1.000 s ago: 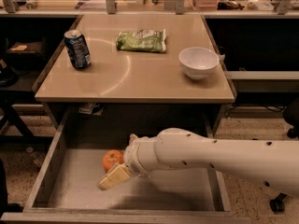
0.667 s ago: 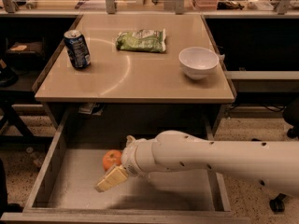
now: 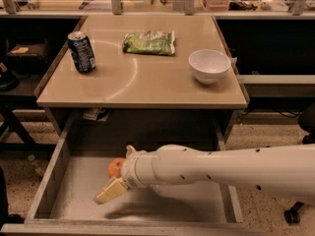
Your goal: Pick orange from top drawer and place on counter
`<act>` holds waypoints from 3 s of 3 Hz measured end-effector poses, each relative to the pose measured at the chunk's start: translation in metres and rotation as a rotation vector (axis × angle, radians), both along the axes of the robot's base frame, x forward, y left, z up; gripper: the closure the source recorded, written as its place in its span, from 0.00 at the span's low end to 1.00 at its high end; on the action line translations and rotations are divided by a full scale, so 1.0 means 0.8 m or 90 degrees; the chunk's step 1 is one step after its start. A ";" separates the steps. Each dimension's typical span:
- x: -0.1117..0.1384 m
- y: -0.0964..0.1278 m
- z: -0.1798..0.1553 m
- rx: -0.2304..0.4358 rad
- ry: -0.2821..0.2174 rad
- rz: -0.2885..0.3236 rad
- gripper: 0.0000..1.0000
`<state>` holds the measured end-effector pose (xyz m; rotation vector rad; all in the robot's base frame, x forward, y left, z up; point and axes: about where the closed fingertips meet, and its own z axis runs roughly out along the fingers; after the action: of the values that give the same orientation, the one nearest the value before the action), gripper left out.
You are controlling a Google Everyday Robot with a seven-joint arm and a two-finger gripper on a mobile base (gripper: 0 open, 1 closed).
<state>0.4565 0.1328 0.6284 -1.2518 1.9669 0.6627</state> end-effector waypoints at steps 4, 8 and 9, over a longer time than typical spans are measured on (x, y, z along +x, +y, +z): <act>0.002 0.001 0.011 0.005 0.001 0.000 0.88; 0.045 -0.054 0.182 -0.023 0.006 -0.045 1.00; 0.068 -0.070 0.228 -0.051 -0.002 -0.052 1.00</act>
Offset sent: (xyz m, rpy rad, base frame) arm 0.0000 0.0000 0.0000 0.0000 0.0000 0.0000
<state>0.5111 0.0767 0.8112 -1.2117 2.0477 0.5453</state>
